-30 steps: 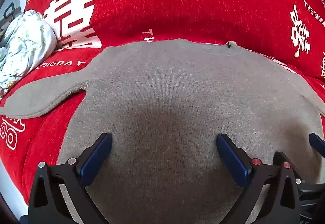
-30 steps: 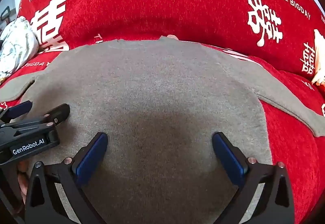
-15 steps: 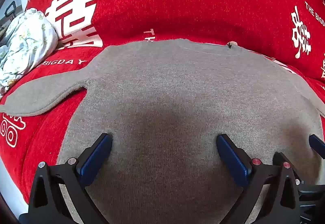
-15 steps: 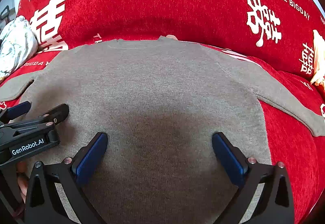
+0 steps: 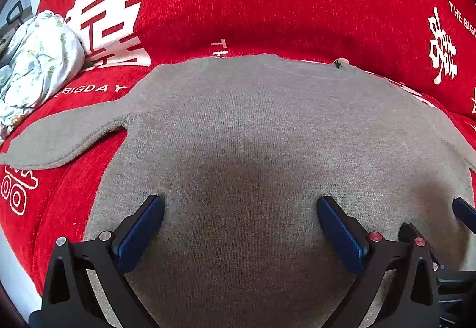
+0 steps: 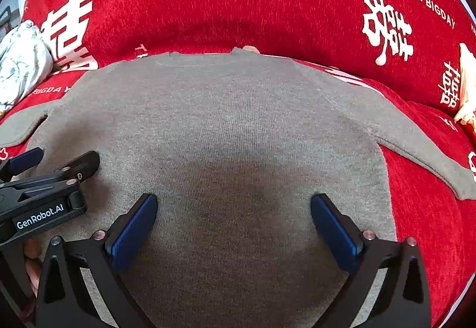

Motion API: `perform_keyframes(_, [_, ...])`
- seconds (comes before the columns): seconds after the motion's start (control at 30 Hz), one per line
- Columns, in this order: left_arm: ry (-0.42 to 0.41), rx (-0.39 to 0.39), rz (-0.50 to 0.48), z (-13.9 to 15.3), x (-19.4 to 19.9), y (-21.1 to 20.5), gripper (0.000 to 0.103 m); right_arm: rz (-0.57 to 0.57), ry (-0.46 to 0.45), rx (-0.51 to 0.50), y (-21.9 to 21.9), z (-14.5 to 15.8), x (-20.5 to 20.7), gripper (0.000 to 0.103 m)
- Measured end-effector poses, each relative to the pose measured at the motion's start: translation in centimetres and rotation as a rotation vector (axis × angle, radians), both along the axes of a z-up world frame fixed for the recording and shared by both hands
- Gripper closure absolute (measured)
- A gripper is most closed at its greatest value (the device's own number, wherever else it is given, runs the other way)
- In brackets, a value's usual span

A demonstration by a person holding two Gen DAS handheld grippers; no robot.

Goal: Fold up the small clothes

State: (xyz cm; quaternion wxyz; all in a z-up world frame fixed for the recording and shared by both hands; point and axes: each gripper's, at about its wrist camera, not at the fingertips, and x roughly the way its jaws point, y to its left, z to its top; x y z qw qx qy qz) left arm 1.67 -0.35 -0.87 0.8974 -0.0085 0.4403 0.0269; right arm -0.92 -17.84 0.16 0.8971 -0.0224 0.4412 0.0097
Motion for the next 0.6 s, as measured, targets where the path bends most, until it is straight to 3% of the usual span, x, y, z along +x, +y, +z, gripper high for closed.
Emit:
perform_keyframes(0.27, [0.118,-0.020,0.027,0.4,1.1,0.2,0.000,-0.006,0.100,0.000,0.0,0.4,1.3,0.000])
perform_keyframes(0.47, [0.271,-0.029,0.006,0.5,2.7,0.4,0.000,-0.010,0.192,-0.005,0.0,0.6,2.3,0.000])
perform_keyframes(0.6, [0.313,-0.028,0.006,0.4,3.0,0.2,0.000,-0.011,0.215,-0.011,0.0,0.6,2.6,0.000])
